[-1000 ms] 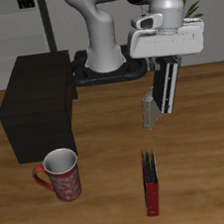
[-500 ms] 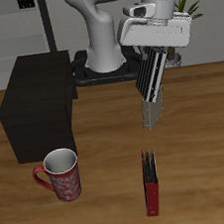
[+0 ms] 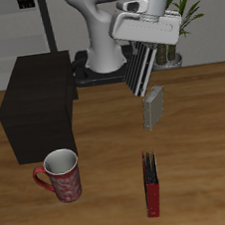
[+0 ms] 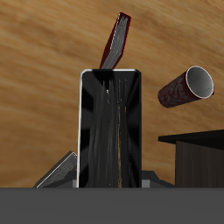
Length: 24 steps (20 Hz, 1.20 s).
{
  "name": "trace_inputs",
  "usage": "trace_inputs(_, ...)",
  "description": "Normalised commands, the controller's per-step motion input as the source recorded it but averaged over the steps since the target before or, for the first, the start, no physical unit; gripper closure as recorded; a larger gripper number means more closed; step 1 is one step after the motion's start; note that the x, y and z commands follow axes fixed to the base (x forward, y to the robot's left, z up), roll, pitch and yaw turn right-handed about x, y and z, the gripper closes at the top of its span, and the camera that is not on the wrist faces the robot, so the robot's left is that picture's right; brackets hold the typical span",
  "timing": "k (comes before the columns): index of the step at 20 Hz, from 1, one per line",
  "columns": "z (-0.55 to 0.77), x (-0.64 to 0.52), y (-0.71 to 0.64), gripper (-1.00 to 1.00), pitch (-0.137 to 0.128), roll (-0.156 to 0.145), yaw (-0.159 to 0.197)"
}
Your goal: Place the striped book in the top region of the shelf
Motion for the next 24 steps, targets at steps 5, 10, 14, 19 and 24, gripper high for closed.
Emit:
trace_inputs(5,-0.01,-0.22,0.16,1.0,0.003,-0.056,-0.018)
trace_inputs(10,-0.06,-0.07,0.18,1.0,0.026,-0.09,-0.001)
trace_inputs(14,-0.02,-0.05,-0.09,1.0,-0.003,-0.131,0.023)
trace_inputs(19,-0.01,-0.09,-0.34,1.0,0.0,-0.163,-0.041)
trace_inputs(24,-0.04,0.01,-0.33,1.0,0.039,-0.137,-0.065)
